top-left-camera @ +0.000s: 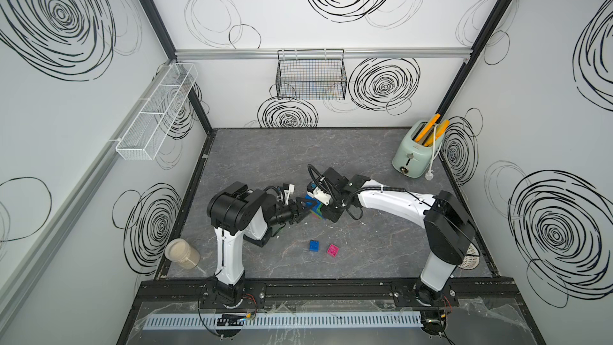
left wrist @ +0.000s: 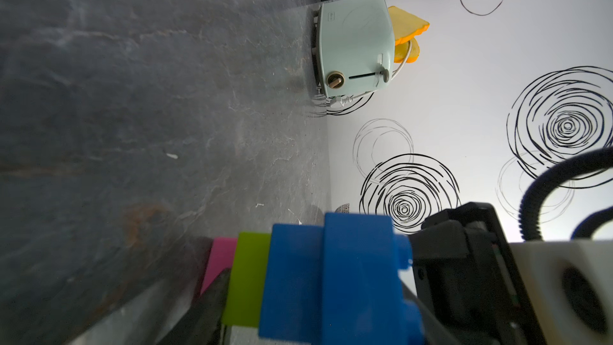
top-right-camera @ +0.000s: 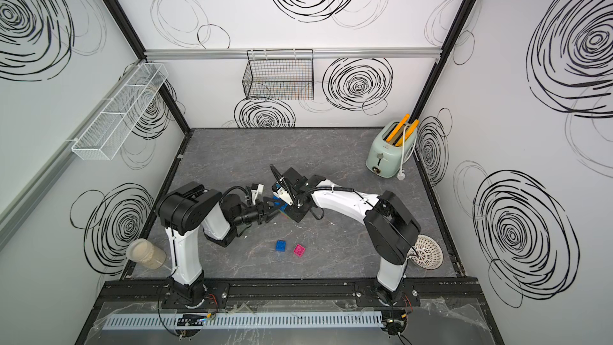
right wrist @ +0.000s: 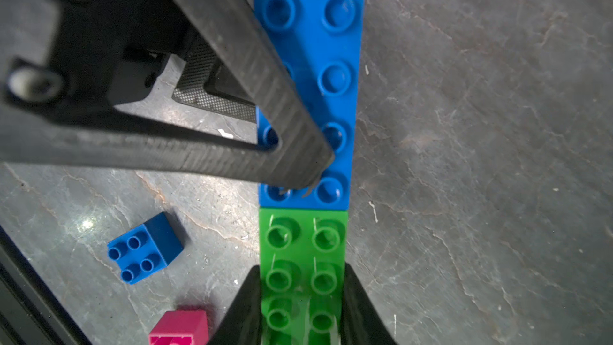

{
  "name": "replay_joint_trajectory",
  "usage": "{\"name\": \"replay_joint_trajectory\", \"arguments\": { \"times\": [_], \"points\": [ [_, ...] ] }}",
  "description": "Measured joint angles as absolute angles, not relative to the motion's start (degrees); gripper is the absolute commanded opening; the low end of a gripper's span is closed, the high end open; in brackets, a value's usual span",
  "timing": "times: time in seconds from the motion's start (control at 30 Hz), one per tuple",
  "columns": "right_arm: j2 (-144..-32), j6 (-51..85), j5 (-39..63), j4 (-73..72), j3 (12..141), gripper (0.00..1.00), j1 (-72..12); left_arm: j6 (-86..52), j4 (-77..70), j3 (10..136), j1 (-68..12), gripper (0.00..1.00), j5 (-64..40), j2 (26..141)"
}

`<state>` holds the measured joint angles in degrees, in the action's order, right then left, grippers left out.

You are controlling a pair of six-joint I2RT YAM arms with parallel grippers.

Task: Assemble a heart with lego
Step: Assemble the lego brick with the lego brick.

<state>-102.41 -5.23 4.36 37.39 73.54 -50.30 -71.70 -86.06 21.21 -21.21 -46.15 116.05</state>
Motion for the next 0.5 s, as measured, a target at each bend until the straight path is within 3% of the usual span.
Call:
{"name": "replay_joint_trajectory", "arguments": {
  "times": [0.07,0.3,0.5],
  "points": [
    [-103.39,-5.50,4.47,39.03,75.00,0.33,-50.17,-71.40,-85.58,21.26,-21.28,0.61,-45.89,115.79],
    [-103.98,-5.21,5.32,36.34,74.13,0.64,-49.71,-70.65,-84.99,21.39,-22.83,0.62,-46.59,115.61],
    [-97.47,-4.23,6.28,34.81,72.99,0.72,-48.40,-70.50,-84.93,21.41,-22.92,0.62,-46.92,115.59]
  ]
}}
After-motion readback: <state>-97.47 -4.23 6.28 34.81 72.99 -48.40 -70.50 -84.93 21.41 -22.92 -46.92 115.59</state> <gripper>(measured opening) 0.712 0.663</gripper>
